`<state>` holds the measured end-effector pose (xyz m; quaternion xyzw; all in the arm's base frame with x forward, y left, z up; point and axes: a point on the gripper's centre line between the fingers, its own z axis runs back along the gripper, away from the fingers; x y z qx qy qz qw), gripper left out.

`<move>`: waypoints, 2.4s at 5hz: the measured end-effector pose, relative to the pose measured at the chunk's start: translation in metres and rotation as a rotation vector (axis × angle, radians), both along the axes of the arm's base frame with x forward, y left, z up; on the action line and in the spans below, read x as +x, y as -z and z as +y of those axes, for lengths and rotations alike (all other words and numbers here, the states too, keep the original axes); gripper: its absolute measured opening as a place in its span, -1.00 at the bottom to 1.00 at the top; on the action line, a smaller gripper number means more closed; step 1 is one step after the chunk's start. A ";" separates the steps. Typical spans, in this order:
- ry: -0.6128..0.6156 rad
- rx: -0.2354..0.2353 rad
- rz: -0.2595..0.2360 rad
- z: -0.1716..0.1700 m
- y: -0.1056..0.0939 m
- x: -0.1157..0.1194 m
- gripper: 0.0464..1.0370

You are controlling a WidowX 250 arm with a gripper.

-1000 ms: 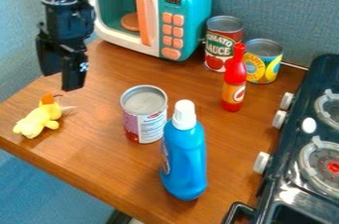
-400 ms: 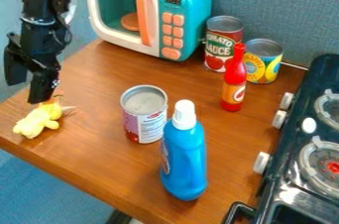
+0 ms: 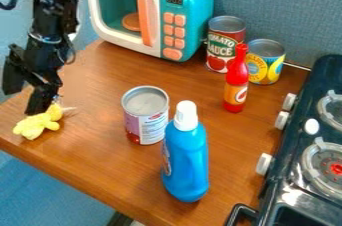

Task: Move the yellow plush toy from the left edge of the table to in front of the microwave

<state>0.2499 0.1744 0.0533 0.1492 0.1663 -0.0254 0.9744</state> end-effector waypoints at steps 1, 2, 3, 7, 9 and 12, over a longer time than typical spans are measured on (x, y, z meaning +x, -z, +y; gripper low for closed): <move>0.004 -0.022 -0.009 -0.003 0.005 0.002 0.93; 0.016 -0.091 -0.036 -0.007 0.009 0.004 0.93; 0.001 -0.117 -0.043 -0.010 0.013 0.001 0.93; 0.055 -0.120 -0.088 -0.010 0.033 0.005 0.86; 0.013 -0.225 -0.140 -0.015 0.026 0.002 -0.19; 0.000 -0.396 -0.319 -0.026 -0.051 0.050 -0.70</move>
